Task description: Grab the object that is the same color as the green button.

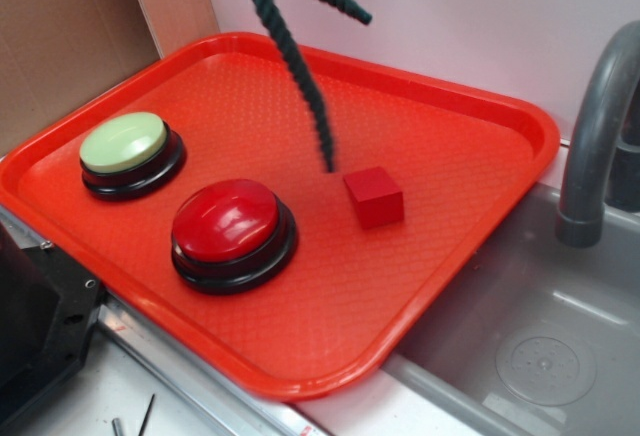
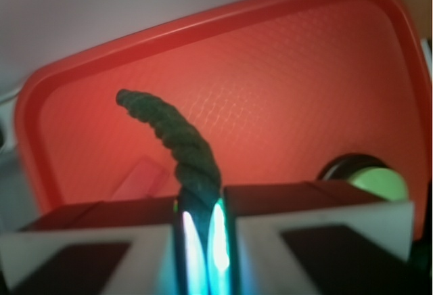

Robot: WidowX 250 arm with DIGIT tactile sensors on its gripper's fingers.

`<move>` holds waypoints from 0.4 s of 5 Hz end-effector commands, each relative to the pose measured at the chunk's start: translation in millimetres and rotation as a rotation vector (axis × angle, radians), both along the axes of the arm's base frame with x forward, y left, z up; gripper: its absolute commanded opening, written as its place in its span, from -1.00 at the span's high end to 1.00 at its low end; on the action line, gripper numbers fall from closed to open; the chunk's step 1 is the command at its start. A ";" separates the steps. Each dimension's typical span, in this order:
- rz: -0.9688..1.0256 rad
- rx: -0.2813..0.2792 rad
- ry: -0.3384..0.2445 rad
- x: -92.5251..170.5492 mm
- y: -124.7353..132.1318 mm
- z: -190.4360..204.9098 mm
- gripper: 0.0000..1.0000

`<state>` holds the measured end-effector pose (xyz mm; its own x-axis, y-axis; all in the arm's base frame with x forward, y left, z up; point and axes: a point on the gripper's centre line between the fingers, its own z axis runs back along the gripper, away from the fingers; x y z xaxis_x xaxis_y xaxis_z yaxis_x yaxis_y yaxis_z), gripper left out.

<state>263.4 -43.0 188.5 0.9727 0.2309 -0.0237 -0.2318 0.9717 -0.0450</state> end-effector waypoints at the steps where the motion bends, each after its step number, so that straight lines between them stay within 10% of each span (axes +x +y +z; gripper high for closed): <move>1: -0.115 -0.016 -0.126 -8.8 18.6 54.4 1.00; 2: -0.032 0.039 -0.067 -1.0 25.7 47.1 0.79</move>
